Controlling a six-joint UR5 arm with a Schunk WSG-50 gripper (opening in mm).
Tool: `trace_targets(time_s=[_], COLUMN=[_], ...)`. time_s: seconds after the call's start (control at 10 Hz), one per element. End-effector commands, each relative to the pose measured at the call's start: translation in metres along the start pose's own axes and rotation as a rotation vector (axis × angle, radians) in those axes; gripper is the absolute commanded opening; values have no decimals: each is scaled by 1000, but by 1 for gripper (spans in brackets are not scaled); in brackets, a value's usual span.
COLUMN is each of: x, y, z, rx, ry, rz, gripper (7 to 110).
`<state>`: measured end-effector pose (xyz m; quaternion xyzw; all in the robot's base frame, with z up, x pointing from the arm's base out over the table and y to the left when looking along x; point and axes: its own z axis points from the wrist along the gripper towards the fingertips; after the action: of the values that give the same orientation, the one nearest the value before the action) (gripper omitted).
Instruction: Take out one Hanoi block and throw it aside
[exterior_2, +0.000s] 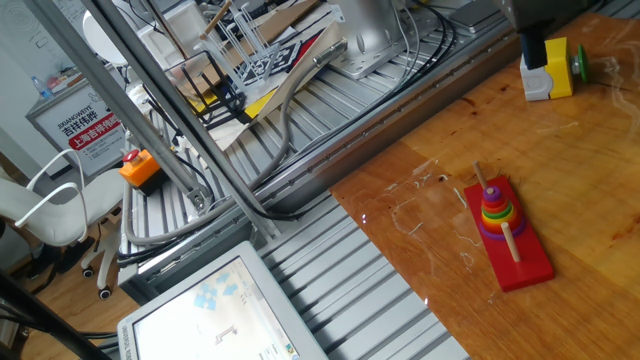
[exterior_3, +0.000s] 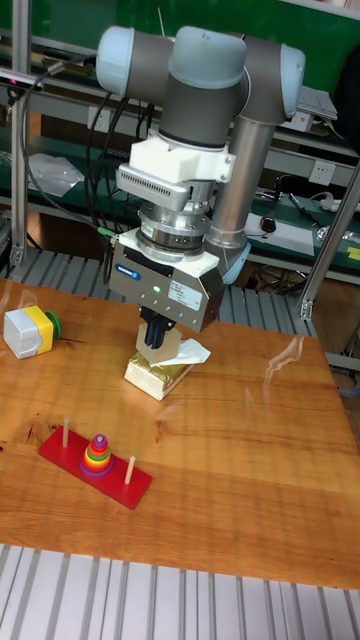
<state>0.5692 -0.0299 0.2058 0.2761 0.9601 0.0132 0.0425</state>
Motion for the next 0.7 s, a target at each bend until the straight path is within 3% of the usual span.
trace_targets(time_s=[0.0, 0.2, 0.6], x=[1, 6, 11], y=[1, -5, -1], z=[-1, -1, -2], rx=[-7, 17, -1], ry=[5, 26, 46], rz=[-37, -67, -59], gripper=[7, 7, 7])
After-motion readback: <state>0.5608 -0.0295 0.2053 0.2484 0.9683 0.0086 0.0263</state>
